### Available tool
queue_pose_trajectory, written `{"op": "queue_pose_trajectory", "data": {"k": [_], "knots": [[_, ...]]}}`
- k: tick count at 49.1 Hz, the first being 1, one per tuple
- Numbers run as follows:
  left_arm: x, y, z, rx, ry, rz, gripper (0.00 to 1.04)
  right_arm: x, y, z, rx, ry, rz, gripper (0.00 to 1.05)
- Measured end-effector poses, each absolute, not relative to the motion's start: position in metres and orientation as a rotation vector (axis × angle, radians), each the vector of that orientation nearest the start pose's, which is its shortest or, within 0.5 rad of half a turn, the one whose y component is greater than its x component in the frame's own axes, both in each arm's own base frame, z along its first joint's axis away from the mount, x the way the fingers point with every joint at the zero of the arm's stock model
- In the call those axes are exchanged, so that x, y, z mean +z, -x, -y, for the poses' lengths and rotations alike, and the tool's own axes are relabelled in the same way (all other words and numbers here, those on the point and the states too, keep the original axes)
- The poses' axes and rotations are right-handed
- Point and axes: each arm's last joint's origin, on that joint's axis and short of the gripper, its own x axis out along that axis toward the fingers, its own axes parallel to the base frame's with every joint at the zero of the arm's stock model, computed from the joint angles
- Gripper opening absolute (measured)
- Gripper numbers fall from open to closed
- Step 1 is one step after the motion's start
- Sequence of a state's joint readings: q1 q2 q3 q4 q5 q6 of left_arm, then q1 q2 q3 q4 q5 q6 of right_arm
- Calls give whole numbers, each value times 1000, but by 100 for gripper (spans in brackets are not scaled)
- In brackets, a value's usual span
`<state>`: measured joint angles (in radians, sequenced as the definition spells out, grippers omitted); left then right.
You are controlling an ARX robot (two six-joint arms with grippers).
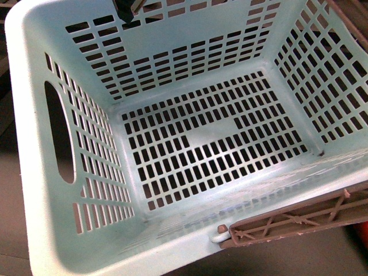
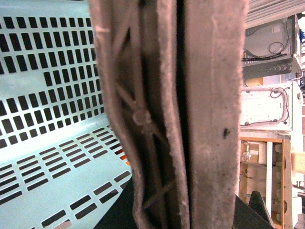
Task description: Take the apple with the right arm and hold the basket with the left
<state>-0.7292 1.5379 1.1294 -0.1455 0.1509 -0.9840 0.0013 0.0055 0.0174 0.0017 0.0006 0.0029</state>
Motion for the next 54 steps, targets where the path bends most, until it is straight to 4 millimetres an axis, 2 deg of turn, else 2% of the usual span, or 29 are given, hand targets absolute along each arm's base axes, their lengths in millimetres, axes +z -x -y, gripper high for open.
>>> {"op": "queue_pose_trajectory", "data": {"k": [10, 12, 15, 17, 20, 28, 32, 37, 45, 54], "knots": [[274, -252, 231, -510, 734, -911, 17, 169, -97, 0, 1, -3, 14, 96], [274, -252, 231, -509, 733, -911, 17, 168, -97, 1, -73, -47, -84, 96], [274, -252, 231, -508, 734, -910, 17, 167, -101, 6, -260, -96, -364, 96], [274, -252, 231, -507, 732, -908, 17, 162, -107, 12, -324, -118, -474, 96], [274, -252, 231, -509, 729, -908, 17, 156, -114, 20, -359, -146, -539, 96], [274, -252, 231, -510, 728, -909, 17, 153, -142, 48, -410, -129, -546, 96], [274, -252, 231, -511, 730, -911, 17, 150, -165, 66, -431, -118, -568, 96], [274, -252, 231, -507, 729, -908, 17, 132, -198, 81, -423, -86, -643, 96], [274, -252, 231, -508, 728, -908, 17, 104, -228, 87, -398, -13, -775, 96], [274, -252, 231, -511, 729, -910, 17, 63, -263, 93, -337, 70, -897, 96]]}}
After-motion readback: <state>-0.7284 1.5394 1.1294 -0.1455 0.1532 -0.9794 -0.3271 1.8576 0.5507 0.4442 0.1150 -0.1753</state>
